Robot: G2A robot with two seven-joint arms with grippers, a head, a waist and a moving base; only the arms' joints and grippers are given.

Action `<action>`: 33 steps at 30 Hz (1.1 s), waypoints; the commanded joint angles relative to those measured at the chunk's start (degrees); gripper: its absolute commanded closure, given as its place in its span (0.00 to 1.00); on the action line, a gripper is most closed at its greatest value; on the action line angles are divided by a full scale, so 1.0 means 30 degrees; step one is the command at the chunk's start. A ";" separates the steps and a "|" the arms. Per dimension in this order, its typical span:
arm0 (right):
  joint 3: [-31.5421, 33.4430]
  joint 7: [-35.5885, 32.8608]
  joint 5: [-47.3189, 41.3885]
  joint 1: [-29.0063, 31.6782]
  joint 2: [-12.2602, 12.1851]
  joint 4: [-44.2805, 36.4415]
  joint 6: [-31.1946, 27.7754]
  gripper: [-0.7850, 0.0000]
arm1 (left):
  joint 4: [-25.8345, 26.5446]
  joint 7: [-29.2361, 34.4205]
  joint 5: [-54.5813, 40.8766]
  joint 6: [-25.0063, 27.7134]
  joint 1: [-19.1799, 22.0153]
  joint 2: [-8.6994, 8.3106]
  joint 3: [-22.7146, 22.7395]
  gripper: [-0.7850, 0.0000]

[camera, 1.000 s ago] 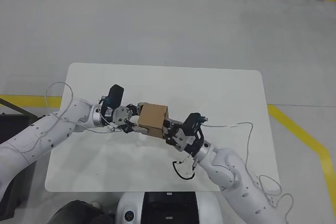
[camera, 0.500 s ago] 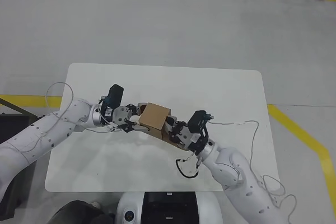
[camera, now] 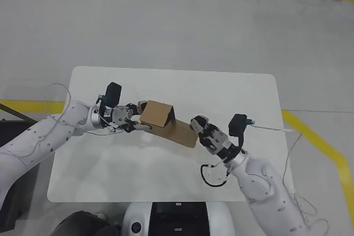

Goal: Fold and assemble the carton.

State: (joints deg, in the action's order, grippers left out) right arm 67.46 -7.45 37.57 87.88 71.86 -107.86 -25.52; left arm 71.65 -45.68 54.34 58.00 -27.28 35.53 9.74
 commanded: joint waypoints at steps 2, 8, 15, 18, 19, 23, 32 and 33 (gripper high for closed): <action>0.0706 -0.0993 -0.2341 0.0440 -0.0109 0.0069 0.0279 0.94 | -0.0146 -0.0199 -0.0069 0.0000 0.0095 -0.0069 0.0000 1.00; 0.0976 -0.3461 -0.6563 0.0554 -0.0158 0.1331 0.1828 0.74 | 0.0054 -0.0200 -0.0471 0.0000 0.0091 -0.0262 0.0248 1.00; 0.0607 -0.6037 -1.2637 -0.0292 -0.0066 0.3188 0.1445 0.13 | 0.0259 -0.0200 -0.0480 0.0000 -0.0249 -0.0463 0.0811 1.00; 0.0440 -0.7248 -1.5260 -0.0564 -0.0031 0.3945 0.1129 0.36 | 0.0234 -0.0201 -0.0712 0.0000 -0.0503 -0.0525 0.1213 1.00; 0.0423 -0.7580 -1.5839 -0.0647 -0.0029 0.4197 0.1052 0.36 | 0.0233 -0.0201 -0.0794 0.0000 -0.0600 -0.0545 0.1381 1.00; 0.0279 -0.8748 -1.7829 -0.0939 -0.0007 0.4930 0.0485 0.12 | 0.0351 -0.0201 -0.0936 0.0000 -0.1045 -0.0637 0.2054 1.00; 0.0218 -0.9026 -1.8283 -0.1015 0.0002 0.5060 0.0249 0.00 | 0.0981 -0.0201 -0.1201 0.0000 -0.1960 -0.0828 0.3074 1.00; 0.0218 -0.9026 -1.8283 -0.1015 0.0002 0.5060 0.0249 0.00 | 0.1095 -0.0201 -0.1240 0.0000 -0.2029 -0.0832 0.3120 1.00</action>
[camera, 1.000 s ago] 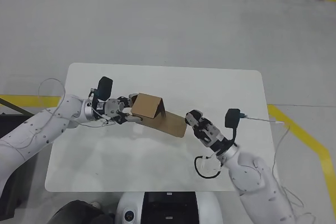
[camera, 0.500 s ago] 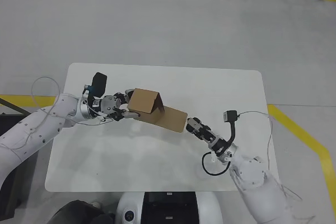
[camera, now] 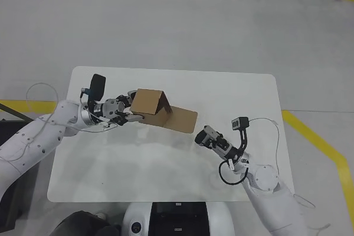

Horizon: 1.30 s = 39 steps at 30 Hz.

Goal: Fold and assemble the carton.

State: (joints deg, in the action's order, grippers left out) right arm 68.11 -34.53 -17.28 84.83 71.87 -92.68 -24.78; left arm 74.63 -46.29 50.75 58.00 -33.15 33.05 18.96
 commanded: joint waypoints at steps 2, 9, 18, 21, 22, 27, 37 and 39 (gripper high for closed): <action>0.0000 0.0000 -0.0001 0.0000 0.0000 0.0000 0.0000 0.00 | 0.0209 0.0001 -0.0031 0.0000 -0.0150 -0.0006 0.0106 1.00; 0.0032 -0.0092 -0.1903 -0.0077 0.0007 0.0115 0.2281 0.46 | 0.0350 0.0002 0.0014 0.0000 -0.0197 0.0062 0.0079 1.00; -0.0319 -0.1168 -0.3247 -0.0495 0.0035 0.0844 0.3483 0.53 | 0.0263 0.0003 0.0213 0.0000 0.0140 0.0283 -0.0610 1.00; -0.0661 -0.1527 -0.3547 -0.0689 0.0092 0.0947 0.3393 0.54 | 0.0092 0.0009 0.0386 0.0000 0.0437 0.0431 -0.1001 1.00; -0.0735 -0.1653 -0.3678 -0.0724 0.0105 0.0966 0.3338 0.55 | 0.0041 0.0005 0.0368 0.0000 0.0530 0.0483 -0.1116 1.00; -0.0901 -0.2029 -0.4228 -0.0772 0.0140 0.0999 0.2999 0.54 | -0.0041 0.0003 0.0307 0.0000 0.0705 0.0575 -0.1345 1.00; -0.0970 -0.2394 -0.4857 -0.0666 0.0155 0.0666 0.2360 0.55 | -0.0041 0.0003 0.0307 0.0000 0.0705 0.0575 -0.1345 1.00; -0.1079 -0.2470 -0.5006 -0.0747 0.0177 0.0577 0.2348 0.56 | -0.0041 0.0003 0.0307 0.0000 0.0705 0.0575 -0.1345 1.00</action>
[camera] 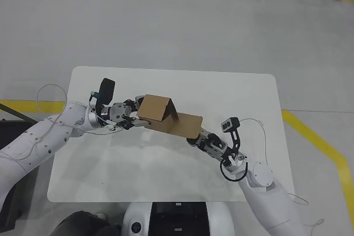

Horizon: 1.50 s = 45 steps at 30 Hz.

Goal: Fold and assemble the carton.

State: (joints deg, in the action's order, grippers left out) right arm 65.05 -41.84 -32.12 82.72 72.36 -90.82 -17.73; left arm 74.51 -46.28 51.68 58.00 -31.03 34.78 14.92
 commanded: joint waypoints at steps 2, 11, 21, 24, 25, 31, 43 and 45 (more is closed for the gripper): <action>-0.0217 -0.0097 -0.0034 -0.0124 0.0036 -0.0212 -0.0042 0.56 | 0.0000 0.0000 0.0000 0.0000 0.0000 0.0000 0.0000 1.00; -0.0717 0.0071 0.0057 -0.0336 0.0115 -0.0873 0.0124 0.56 | 0.0000 0.0000 0.0000 0.0000 0.0000 0.0000 0.0000 1.00; -0.0239 0.1336 -0.1011 -0.0129 0.0164 -0.0759 -0.0133 0.55 | 0.0000 0.0000 0.0000 0.0000 0.0000 0.0000 0.0000 1.00; -0.0068 0.1251 -0.1447 0.0002 0.0150 -0.0678 -0.0099 0.55 | 0.0000 0.0000 0.0000 0.0000 0.0000 0.0000 0.0000 1.00; -0.0049 0.1141 -0.1576 0.0002 0.0146 -0.0620 0.0011 0.56 | 0.0000 0.0000 0.0000 0.0000 0.0000 0.0000 0.0000 1.00; -0.0240 0.1269 -0.1061 -0.0243 0.0140 -0.0104 0.1140 0.53 | 0.0000 0.0000 0.0000 0.0000 0.0000 0.0000 0.0000 1.00; 0.0683 0.2447 0.1812 0.0656 -0.0144 -0.1791 0.1293 0.00 | 0.0130 0.0238 -0.0280 -0.0397 -0.0213 0.0012 0.0149 1.00; 0.0651 0.2170 0.2603 0.1014 -0.0223 -0.2490 0.1387 0.00 | 0.0184 0.0465 -0.0640 -0.0673 -0.0513 -0.0028 0.0483 1.00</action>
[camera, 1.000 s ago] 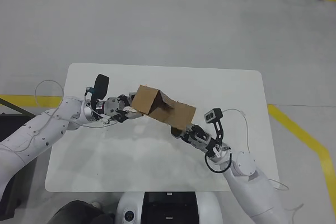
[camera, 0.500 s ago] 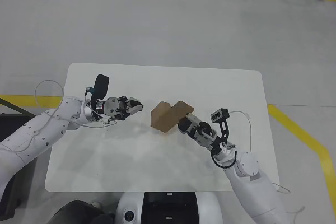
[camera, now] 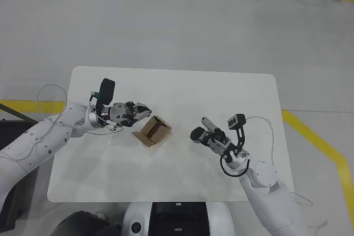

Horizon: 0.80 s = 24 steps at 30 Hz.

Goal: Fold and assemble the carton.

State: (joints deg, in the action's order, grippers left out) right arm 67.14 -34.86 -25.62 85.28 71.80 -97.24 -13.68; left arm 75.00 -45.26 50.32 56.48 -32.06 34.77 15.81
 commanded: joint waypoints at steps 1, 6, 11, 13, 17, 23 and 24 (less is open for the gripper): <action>-0.0179 -0.0361 0.0789 0.0298 -0.0059 -0.0618 0.0114 0.00 | 0.0019 0.0205 -0.0267 -0.0315 -0.0304 -0.0065 0.0379 1.00; -0.1286 -0.0907 0.2230 0.0314 -0.0029 -0.1134 -0.0061 0.00 | 0.0166 -0.0108 -0.0157 -0.1055 -0.1058 -0.0433 0.1532 1.00; -0.2315 -0.0399 0.2504 -0.0308 0.0159 -0.0743 -0.0145 0.00 | 0.0083 -0.0340 0.0014 -0.1205 -0.1906 -0.0972 0.2721 1.00; -0.2658 -0.0077 0.2417 -0.0482 0.0238 -0.0617 0.0016 0.00 | 0.0153 -0.0153 -0.0025 -0.1403 -0.2276 -0.1136 0.3107 1.00; -0.3314 0.0437 0.2814 -0.0757 0.0352 -0.0264 0.0565 0.00 | 0.0385 -0.0069 -0.0117 -0.1377 -0.3083 -0.1375 0.3741 1.00; -0.4443 0.2097 0.5983 -0.1194 0.0527 0.0455 -0.0072 0.00 | 0.0522 0.0153 -0.0051 -0.1620 -0.4139 -0.1568 0.4590 1.00; -0.4722 0.2483 0.6425 -0.1175 0.0578 0.0513 -0.0150 0.00 | 0.0521 0.0142 -0.0031 -0.1659 -0.4292 -0.1599 0.4751 1.00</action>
State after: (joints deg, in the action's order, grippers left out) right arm 53.75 -28.75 -8.28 81.70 73.40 -95.87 -13.85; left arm 76.56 -44.79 50.19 51.60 -44.44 30.07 29.57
